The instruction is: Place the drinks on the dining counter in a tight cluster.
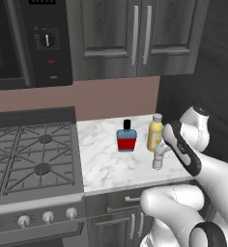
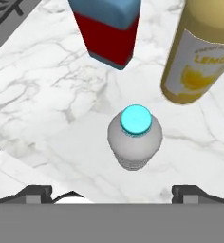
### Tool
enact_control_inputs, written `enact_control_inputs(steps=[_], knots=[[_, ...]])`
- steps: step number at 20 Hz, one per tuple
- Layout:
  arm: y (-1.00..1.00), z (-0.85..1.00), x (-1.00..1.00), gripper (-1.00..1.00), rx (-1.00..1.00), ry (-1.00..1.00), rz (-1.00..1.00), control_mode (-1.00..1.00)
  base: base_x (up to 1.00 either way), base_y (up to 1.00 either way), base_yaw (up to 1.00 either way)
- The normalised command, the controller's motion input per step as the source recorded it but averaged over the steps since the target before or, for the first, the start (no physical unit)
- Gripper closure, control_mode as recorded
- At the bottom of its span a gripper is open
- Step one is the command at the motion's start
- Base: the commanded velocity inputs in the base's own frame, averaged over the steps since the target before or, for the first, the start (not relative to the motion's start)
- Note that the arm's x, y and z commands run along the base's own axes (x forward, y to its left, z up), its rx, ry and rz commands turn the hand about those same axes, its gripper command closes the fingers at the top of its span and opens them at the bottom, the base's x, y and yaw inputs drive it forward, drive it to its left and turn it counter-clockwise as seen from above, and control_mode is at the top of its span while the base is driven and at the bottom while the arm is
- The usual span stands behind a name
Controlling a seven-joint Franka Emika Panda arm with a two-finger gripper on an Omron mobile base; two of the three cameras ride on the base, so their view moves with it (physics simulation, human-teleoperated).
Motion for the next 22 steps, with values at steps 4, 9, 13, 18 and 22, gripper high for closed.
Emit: enact_control_inputs(steps=[4,9,13,18,22], knots=[[0.00,-0.24,0.23,-1.00,0.00,0.02,0.00,-1.00,0.00,0.00,0.00],[0.00,-0.16,0.20,-1.00,0.00,0.00,0.00,-1.00,0.00,0.00,0.00],[0.07,-0.20,0.16,-1.00,0.00,0.00,0.00,-1.00,0.00,0.00,0.00],[0.07,-0.17,0.17,-1.00,0.00,0.00,0.00,-1.00,0.00,0.00,0.00],[0.00,-0.10,0.05,-1.00,0.00,0.00,0.00,-1.00,0.00,0.00,0.00]])
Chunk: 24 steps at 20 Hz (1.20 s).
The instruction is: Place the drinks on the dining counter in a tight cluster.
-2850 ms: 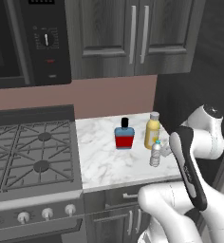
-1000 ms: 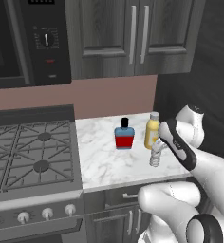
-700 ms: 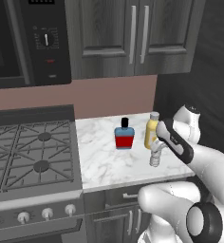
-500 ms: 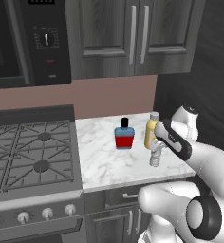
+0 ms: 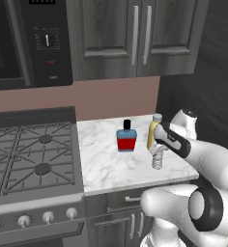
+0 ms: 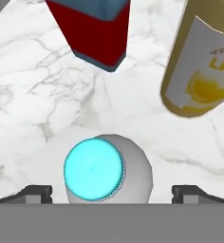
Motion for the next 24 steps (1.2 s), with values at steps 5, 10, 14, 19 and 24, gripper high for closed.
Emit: enact_control_inputs(steps=[5,10,14,19,24], knots=[[0.00,-0.10,0.00,-1.00,0.00,0.00,0.00,-1.00,0.00,0.00,0.00],[0.00,-0.11,-0.02,-1.00,0.00,0.00,0.00,-1.00,0.00,0.00,0.00],[0.00,-0.02,0.00,1.00,0.00,-0.01,0.00,-1.00,0.00,0.00,0.00],[0.00,-0.01,0.00,1.00,0.02,0.00,0.00,-1.00,0.00,0.00,0.00],[0.00,-0.01,-0.11,1.00,0.05,-0.05,0.00,-1.00,0.00,0.00,0.00]])
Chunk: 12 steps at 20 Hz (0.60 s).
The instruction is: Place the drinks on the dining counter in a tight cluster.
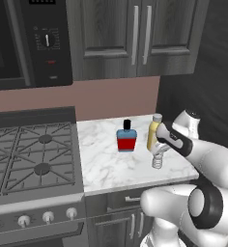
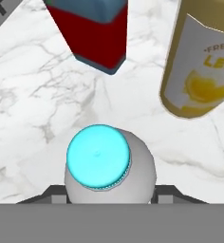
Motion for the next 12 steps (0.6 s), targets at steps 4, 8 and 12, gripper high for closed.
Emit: enact_control_inputs(steps=[4,8,12], knots=[[0.02,0.07,-0.30,1.00,0.07,-0.08,0.00,-1.00,0.00,0.00,0.00],[0.11,0.21,-0.42,1.00,0.03,-0.03,0.00,-1.00,0.00,0.00,0.00],[0.15,0.30,-0.35,1.00,0.00,0.00,0.00,-1.00,0.00,0.00,0.00]])
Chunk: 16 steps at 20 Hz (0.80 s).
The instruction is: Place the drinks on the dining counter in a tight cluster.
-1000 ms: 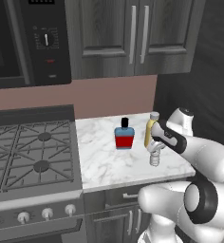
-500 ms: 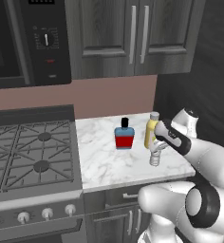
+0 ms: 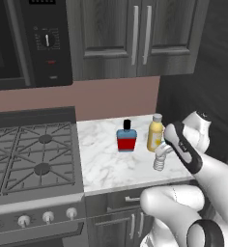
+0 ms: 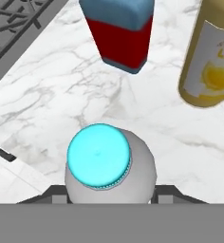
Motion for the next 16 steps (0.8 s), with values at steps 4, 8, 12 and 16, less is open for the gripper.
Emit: enact_control_inputs(steps=[4,8,12,16], knots=[[0.15,0.37,-0.26,1.00,0.00,0.01,0.00,-1.00,0.00,0.00,0.00],[0.08,0.35,-0.31,1.00,0.00,0.01,0.00,-1.00,0.00,0.00,0.00],[0.09,0.28,-0.26,1.00,0.00,0.00,0.00,-1.00,0.00,0.00,0.00],[0.10,0.23,-0.17,1.00,0.00,0.00,0.00,-1.00,0.00,0.00,0.00]])
